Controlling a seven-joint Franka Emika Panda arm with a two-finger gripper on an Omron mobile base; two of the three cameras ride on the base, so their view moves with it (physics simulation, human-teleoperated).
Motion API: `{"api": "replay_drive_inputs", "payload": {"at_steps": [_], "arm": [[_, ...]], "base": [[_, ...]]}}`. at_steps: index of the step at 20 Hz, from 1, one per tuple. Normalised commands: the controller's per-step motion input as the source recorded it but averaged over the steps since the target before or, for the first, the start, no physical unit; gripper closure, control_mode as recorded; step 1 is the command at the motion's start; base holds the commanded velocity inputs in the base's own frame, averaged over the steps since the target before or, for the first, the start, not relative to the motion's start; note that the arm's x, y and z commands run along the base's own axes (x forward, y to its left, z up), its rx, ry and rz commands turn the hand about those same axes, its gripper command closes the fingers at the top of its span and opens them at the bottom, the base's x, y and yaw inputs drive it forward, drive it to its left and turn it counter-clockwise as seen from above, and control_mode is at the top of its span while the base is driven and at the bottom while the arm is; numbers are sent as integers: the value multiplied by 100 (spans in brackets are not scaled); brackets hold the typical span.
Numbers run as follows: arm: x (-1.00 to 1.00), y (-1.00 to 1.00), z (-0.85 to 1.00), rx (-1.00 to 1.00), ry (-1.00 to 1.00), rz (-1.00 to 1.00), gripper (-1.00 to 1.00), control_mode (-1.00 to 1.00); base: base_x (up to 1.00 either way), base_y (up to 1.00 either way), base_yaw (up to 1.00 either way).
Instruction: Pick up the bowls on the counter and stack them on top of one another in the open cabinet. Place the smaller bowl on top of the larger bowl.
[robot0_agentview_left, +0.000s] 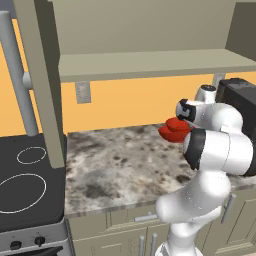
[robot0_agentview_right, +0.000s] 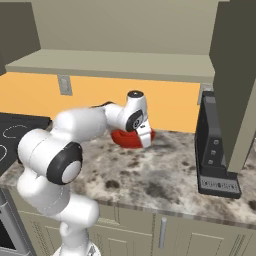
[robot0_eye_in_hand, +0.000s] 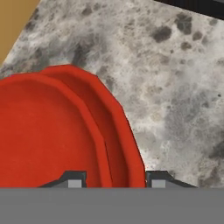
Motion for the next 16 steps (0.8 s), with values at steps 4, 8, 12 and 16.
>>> {"api": "replay_drive_inputs", "payload": {"at_steps": [4,8,12,16], "arm": [[-59,15,37,2,-1,8,100,-100],[-53,19,38,1,-1,9,100,-100],[-45,23,43,2,0,9,100,-100],[-45,21,44,1,0,9,100,-100]], "base": [[0,0,0],[0,0,0],[0,0,0],[0,0,0]]}}
